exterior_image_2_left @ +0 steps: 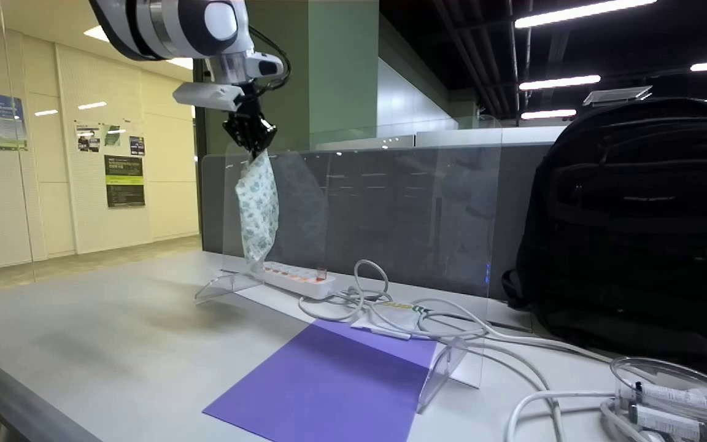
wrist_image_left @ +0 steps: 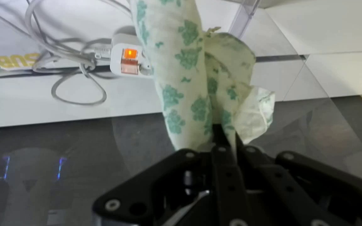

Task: Place the white cloth on top of the glass board

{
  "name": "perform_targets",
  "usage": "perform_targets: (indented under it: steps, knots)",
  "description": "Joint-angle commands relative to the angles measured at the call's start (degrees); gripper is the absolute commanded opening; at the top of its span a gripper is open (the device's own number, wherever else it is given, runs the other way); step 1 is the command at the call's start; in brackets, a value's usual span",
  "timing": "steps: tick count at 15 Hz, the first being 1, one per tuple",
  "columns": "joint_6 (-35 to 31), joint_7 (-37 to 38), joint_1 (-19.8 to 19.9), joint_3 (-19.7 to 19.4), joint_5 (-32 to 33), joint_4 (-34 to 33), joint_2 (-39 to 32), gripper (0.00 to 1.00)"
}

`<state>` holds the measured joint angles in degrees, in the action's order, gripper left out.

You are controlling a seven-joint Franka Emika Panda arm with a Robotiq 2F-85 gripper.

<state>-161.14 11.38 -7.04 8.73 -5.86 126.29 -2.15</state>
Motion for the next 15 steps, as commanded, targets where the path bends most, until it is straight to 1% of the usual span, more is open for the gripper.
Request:
perform_targets:
  steps: [1, 3, 4, 8, 9, 11, 15]
  knots:
    - [-2.9, 6.6, -0.3, -0.5, 5.1, -3.9, -1.5, 0.01]
    - [-2.2, 8.9, -0.4, -0.5, 6.9, -5.6, -1.7, 0.01]
    - [-0.4, 9.9, -0.4, -0.5, 7.5, -6.7, -1.7, 0.01]
    - [7.6, 11.1, -0.5, 0.2, 5.5, -11.6, -1.7, 0.01]
    - [8.9, 11.1, -1.0, -0.3, 4.8, -13.0, -1.8, 0.01]
    - [9.2, 13.2, -1.1, -0.6, 5.9, -15.7, -2.4, 0.01]
    - [7.6, 17.0, -1.1, -1.6, 7.7, -19.9, -3.5, 0.01]
